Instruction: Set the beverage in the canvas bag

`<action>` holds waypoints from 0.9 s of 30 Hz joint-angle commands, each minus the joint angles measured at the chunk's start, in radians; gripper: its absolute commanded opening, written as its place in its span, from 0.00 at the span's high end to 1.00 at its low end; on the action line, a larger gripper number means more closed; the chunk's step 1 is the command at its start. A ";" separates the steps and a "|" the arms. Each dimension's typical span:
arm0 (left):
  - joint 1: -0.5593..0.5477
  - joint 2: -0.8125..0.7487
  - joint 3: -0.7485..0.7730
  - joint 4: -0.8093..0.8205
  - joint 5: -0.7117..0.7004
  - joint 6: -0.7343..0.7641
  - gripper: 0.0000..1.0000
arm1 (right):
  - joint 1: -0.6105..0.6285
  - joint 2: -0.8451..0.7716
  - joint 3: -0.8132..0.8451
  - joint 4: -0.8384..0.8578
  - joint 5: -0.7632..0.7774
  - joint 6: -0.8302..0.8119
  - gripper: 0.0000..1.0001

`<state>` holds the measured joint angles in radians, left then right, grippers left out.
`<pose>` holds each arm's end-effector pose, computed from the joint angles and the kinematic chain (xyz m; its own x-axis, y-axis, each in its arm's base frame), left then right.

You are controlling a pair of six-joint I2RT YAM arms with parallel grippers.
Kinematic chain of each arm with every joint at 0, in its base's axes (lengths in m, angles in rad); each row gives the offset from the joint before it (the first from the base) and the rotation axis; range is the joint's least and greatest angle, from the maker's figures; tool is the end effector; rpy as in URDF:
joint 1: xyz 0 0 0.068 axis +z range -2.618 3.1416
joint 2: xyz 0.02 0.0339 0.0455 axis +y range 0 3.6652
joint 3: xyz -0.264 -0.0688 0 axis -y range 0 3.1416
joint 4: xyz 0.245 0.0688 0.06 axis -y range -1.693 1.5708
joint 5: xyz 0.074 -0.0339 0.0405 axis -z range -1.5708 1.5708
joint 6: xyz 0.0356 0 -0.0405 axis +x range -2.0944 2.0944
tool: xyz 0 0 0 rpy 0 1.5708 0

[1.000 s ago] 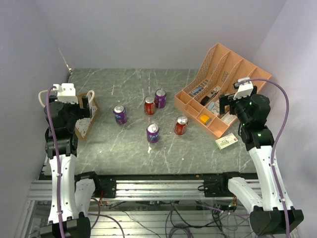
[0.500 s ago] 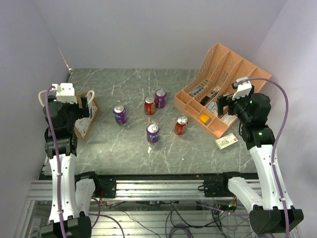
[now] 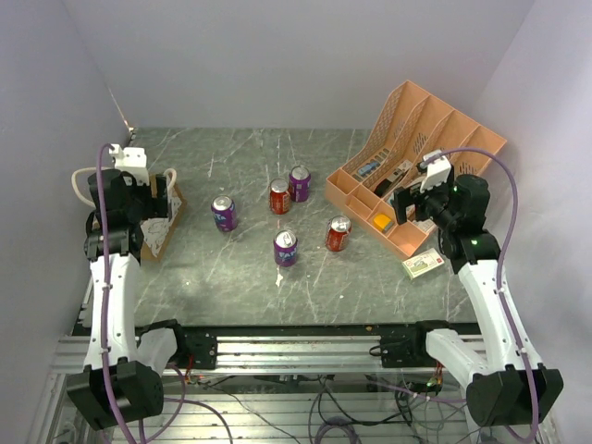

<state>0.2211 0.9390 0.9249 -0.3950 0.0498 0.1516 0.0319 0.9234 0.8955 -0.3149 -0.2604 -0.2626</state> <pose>0.2057 0.0444 0.3395 -0.4100 0.0624 -0.9099 -0.1139 0.9863 0.1190 0.2091 0.0158 0.3408 -0.2535 -0.2591 -0.9320 -0.3510 0.9224 -0.1609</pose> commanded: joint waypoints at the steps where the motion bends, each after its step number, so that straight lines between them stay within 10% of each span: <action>1: 0.014 0.003 0.042 -0.072 0.006 0.087 0.06 | -0.008 0.006 -0.025 0.046 -0.023 0.004 0.00; 24: 0.003 0.249 0.065 -0.095 0.110 0.321 0.04 | -0.007 -0.021 -0.058 0.025 -0.062 -0.007 0.00; 27: -0.021 0.321 0.079 -0.108 0.131 0.307 0.31 | -0.008 -0.018 -0.062 0.023 -0.070 -0.011 0.00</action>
<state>0.2195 1.1915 0.9680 -0.5209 0.1276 0.4534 0.0319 0.9157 0.8516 -0.2974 -0.3103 -0.2661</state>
